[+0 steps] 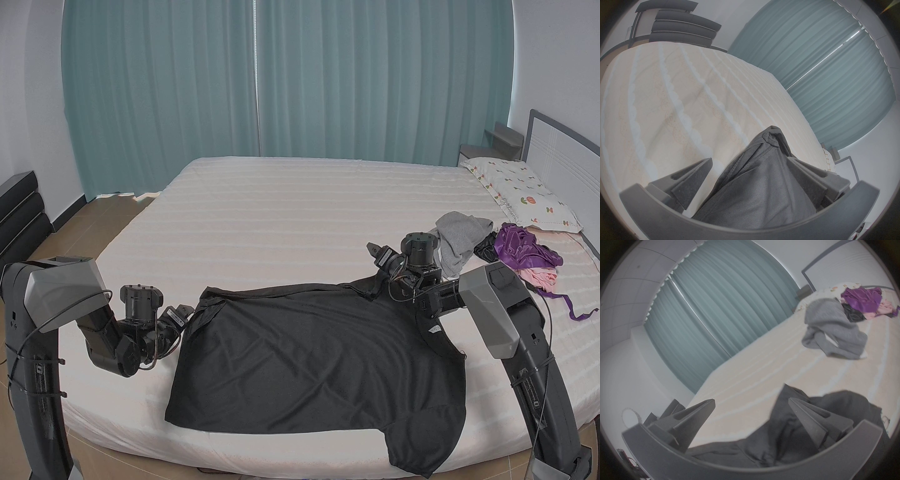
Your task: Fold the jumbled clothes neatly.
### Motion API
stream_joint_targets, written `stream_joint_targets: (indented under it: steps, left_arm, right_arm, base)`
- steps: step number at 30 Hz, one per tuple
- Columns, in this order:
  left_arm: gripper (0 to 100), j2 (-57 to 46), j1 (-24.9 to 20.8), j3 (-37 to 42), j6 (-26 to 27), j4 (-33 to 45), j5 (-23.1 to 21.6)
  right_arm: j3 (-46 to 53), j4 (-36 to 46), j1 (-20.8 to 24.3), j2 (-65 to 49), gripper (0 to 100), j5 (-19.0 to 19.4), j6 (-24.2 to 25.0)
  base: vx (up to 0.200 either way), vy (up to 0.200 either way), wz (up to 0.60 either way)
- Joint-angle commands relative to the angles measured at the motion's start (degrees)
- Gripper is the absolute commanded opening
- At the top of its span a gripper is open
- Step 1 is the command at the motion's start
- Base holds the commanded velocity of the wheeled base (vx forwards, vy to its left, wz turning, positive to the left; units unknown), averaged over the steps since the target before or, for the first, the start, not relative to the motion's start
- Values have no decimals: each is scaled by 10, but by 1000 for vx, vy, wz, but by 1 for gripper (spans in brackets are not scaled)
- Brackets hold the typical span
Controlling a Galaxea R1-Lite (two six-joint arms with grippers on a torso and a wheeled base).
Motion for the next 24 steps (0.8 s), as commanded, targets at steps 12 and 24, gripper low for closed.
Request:
stream_joint_targets:
  steps: [12,24]
  left_arm:
    - [100,4,-2,1,1,-1,1]
    - [100,13,-3,9,4,-28,2]
  right_arm:
    - [211,70,9,-91,100,91,70]
    - [66,134,36,-12,100,84,89]
  base:
    - [0,0,0]
    - [0,0,0]
